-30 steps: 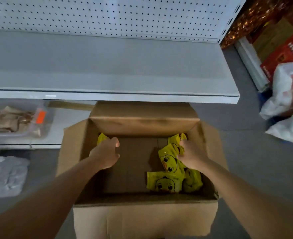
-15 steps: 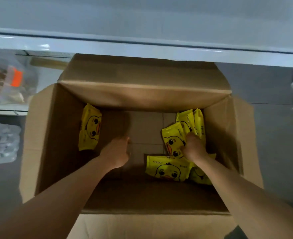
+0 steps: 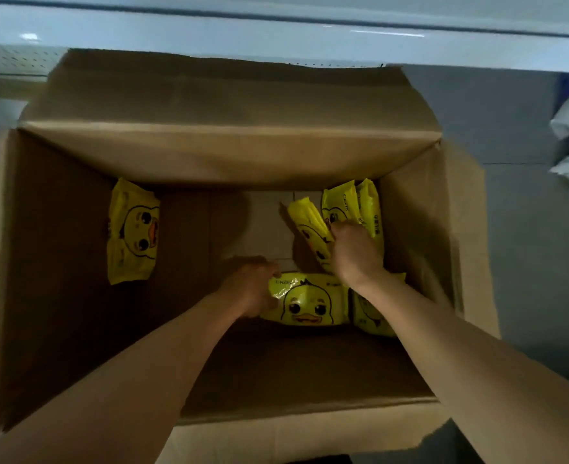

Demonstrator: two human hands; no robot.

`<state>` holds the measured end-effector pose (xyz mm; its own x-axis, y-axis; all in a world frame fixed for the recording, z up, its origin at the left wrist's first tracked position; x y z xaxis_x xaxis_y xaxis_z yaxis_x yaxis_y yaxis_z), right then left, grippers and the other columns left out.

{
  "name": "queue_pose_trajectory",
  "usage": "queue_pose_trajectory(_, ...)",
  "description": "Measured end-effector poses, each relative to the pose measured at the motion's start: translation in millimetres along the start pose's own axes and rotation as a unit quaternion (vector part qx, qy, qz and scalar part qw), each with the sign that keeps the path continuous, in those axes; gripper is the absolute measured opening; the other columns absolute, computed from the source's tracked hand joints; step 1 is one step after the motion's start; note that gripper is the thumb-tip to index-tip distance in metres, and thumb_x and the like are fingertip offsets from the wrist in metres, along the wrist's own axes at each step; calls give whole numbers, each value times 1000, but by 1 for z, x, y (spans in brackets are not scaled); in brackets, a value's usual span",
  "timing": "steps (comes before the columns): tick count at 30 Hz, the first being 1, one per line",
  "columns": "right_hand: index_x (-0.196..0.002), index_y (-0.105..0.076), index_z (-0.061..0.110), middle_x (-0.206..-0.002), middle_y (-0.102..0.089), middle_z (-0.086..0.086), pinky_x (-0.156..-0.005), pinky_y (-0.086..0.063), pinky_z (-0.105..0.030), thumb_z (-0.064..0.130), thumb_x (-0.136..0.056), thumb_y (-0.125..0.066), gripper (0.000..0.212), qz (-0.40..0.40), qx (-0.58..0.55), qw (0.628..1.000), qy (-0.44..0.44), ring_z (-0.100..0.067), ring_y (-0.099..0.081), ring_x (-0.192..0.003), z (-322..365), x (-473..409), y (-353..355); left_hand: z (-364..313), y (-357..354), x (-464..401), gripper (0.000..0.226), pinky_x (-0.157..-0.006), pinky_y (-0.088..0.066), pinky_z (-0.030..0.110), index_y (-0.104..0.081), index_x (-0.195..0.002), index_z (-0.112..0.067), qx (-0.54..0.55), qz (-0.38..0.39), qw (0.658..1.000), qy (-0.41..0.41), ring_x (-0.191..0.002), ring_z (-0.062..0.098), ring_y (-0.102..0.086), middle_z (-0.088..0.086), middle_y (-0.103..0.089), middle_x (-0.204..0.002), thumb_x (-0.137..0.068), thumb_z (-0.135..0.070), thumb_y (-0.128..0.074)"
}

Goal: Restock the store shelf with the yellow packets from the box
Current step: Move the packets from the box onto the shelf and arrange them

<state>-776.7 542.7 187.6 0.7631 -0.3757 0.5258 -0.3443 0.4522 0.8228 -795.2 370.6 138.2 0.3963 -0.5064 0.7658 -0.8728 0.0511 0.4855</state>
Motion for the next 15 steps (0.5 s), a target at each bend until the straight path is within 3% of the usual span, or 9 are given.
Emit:
queue_pose_trajectory(3,-108,-53,7,-85,-55,-7,-62,-41,-30,3,-94,-45,16,-29,-65,997,-1,-28,-61,-86,-4,-3,17,-5,-11,-8,61,-94,-47,35,-45,-133,-20,4,18,1000,24,-117,22,-53,5,-50,-134,-78,-24,-72)
queue_pose_trajectory(5,-98,-47,12,-81,-52,-6,-61,-39,-31,5,-93,-47,8,-50,-71,996,-12,-29,-55,-78,-6,-4,28,-5,-7,-12,61,-96,-46,36,-44,-132,-16,-4,-35,999,35,-119,25,-51,7,-48,-134,-78,-23,-72)
queue_pose_trajectory(7,-95,-43,14,-78,-52,-5,-60,-41,-33,1,-91,-46,14,-71,-79,994,-17,-30,-52,-73,-10,-1,32,3,-7,-17,65,-96,-46,38,-40,-132,-10,17,-50,997,61,-120,29,-50,12,-46,-134,-78,-23,-73)
queue_pose_trajectory(10,-109,-46,13,-75,-57,-6,-62,-49,-37,-3,-91,-41,25,-89,-109,990,-14,-30,-59,-73,-17,8,30,11,-17,-25,65,-89,-50,41,-43,-123,-3,116,-17,990,82,-110,32,-57,17,-55,-124,-72,-23,-80)
queue_pose_trajectory(15,-114,-46,17,-71,-55,-7,-54,-43,-34,-5,-92,-36,33,-99,-115,988,-8,-29,-58,-68,-29,18,25,6,-27,-41,58,-82,-48,32,-49,-117,-6,171,-73,976,114,-107,29,-58,11,-59,-117,-73,-28,-79)
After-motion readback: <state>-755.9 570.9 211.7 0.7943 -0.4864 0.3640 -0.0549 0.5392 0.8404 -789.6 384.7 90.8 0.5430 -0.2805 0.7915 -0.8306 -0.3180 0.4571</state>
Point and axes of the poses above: each hand's wrist, its own x-axis away from the middle knuckle, its own y-axis out of the back of the hand, z = x × y, the point moved 5 cm from there along -x, towards the middle knuckle
